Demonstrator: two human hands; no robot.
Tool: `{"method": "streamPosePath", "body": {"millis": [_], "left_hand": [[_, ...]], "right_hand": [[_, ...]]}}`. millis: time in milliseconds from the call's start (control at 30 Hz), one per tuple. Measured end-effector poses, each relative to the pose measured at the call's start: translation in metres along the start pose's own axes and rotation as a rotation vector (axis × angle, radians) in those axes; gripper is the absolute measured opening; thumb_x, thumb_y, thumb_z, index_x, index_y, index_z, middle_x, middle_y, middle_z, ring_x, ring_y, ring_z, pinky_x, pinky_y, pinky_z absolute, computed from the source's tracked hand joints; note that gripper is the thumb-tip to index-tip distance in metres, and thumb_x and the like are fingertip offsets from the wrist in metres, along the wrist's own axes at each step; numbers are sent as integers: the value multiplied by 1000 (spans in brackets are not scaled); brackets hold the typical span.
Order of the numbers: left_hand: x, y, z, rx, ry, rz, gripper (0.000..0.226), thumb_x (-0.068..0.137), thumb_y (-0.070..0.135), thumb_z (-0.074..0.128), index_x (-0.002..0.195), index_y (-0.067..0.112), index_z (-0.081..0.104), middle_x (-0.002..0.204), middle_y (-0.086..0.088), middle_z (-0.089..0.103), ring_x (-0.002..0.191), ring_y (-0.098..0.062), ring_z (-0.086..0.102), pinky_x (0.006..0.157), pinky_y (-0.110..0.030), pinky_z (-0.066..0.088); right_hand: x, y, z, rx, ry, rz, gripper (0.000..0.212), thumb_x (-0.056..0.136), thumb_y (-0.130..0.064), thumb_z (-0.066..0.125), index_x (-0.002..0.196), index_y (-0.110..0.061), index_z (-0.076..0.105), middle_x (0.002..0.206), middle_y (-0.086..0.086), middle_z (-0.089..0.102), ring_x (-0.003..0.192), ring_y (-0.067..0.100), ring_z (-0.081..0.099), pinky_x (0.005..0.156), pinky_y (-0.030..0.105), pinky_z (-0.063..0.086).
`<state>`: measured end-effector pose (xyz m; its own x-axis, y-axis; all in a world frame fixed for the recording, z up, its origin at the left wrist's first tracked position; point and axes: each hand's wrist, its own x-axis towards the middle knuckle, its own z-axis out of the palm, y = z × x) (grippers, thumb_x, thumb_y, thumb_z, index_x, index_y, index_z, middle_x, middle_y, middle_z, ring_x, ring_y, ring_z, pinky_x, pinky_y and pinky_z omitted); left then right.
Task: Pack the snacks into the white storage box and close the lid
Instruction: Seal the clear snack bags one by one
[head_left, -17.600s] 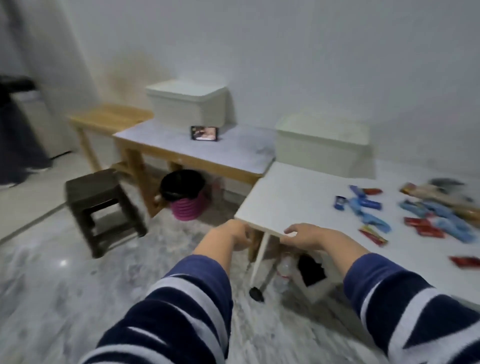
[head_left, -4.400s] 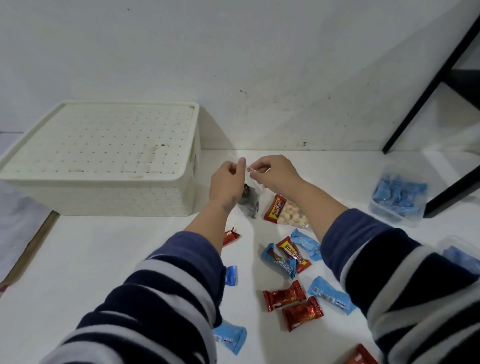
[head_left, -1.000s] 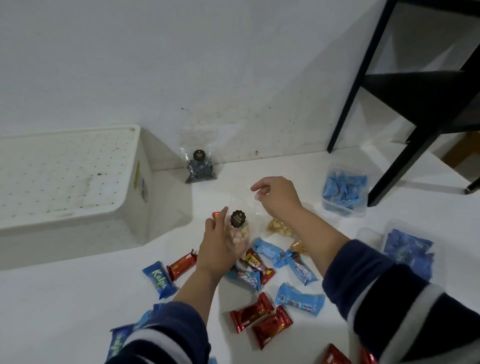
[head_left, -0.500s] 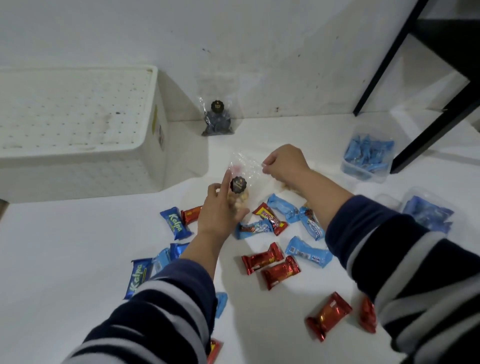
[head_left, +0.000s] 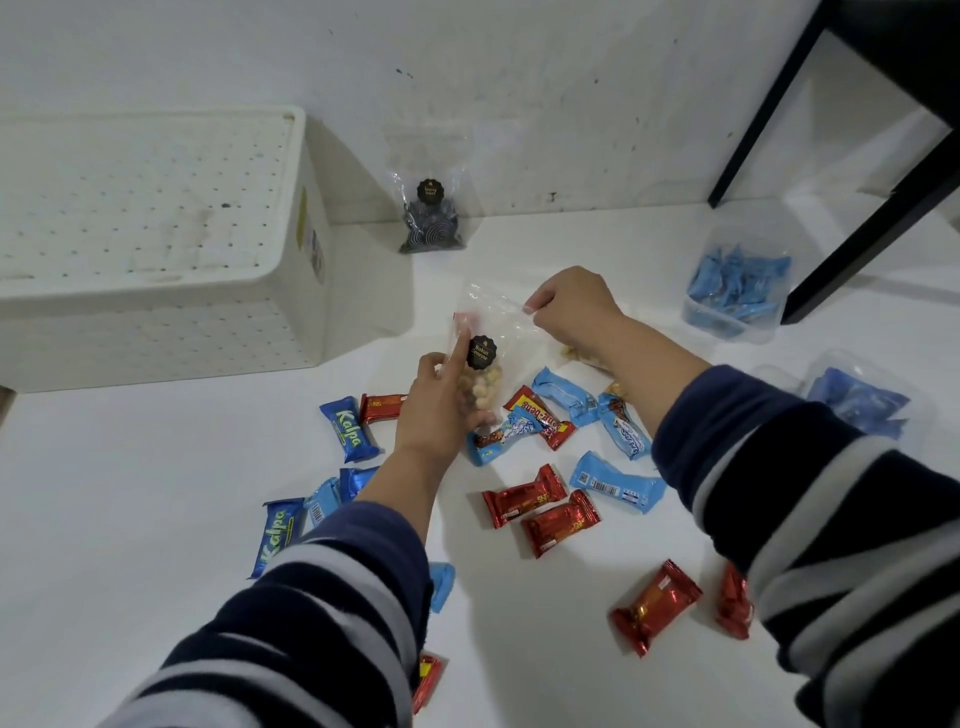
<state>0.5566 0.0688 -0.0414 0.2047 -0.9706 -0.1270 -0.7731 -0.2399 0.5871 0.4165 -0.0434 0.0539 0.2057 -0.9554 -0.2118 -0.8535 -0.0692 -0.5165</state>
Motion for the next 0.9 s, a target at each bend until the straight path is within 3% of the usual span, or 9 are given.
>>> {"method": "streamPosePath", "body": {"millis": [100,300,400,500,667,900], "left_hand": [[0,0,1,10,4,5,117,70,33,82,149,44,-3,141,-6,32,115,-26,56,93,-34,53],[0,-2,2,-8,6,6,115,71,30,82,149,43,-1,140,-6,31,115,-26,55,93,-36,53],[0,-3,3,-13,9,15,116,71,30,82,148,45,-3,140,-7,31,115,-26,55,92,-37,54],[0,-5,3,1,8,24,116,71,32,82,147,47,-4,139,-6,32,113,-26,56,89,-36,55],[0,-7,4,-2,11,42,114,71,32,81,149,44,-2,138,-7,33,110,-27,57,88,-35,55],[-1,-6,3,-2,5,30,116,72,33,81,148,46,-5,138,-7,32,111,-27,57,86,-34,55]], "right_hand": [[-1,-1,-1,6,-11,-36,21,88,-15,62,103,-8,75,111,4,71,105,20,63,85,28,50],[0,-5,9,-61,38,-22,27,90,-16,50,95,-2,72,103,11,71,97,25,64,84,33,54],[-2,-9,9,16,21,-29,23,88,-16,56,99,-4,72,109,6,70,103,23,62,81,28,50],[-4,-14,9,33,59,-43,21,84,-13,57,96,-5,73,104,8,71,100,24,64,85,32,54],[-4,-19,16,86,25,-36,20,83,-17,62,97,-7,70,104,8,69,88,18,56,79,29,48],[0,-25,25,110,51,-25,15,82,-21,62,94,-15,69,107,3,67,93,18,58,81,32,50]]}}
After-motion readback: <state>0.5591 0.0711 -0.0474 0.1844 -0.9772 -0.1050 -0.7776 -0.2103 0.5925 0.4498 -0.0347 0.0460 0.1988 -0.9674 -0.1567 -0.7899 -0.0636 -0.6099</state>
